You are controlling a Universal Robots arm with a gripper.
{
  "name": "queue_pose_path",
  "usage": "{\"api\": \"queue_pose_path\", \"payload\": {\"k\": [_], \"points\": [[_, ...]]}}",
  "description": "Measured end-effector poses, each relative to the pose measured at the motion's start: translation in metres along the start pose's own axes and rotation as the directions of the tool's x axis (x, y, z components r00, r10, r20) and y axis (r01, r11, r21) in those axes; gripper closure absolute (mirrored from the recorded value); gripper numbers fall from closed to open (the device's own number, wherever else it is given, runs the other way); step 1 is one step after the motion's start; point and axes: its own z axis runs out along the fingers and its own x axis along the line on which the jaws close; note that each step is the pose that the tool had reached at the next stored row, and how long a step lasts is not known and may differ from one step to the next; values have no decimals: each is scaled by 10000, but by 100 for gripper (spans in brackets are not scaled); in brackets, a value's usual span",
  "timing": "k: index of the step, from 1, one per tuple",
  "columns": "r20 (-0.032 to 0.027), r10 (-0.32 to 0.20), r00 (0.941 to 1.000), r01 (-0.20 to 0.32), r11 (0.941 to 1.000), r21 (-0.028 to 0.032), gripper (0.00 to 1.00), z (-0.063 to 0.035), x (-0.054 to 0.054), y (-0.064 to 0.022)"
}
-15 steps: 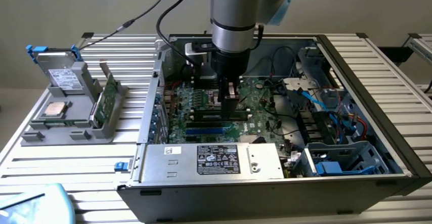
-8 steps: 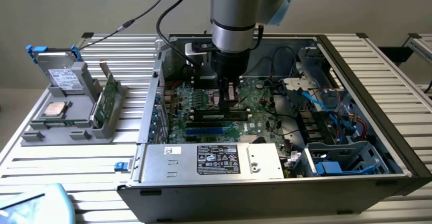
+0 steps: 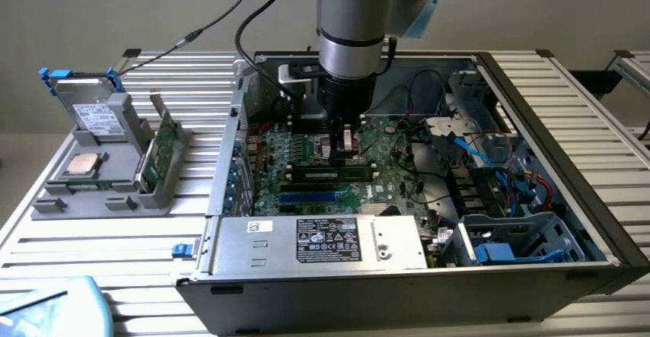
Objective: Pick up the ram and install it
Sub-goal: 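Press down the ram until it locks into place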
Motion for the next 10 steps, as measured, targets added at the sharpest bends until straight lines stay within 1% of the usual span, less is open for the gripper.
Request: {"api": "queue_pose_path", "payload": {"k": [7, 10], "points": [[0, 0, 10000, 0, 10000, 0, 89, 0, 0, 0], [-2, 1, 10000, -1, 10000, -1, 89, -2, 2, -34]]}}
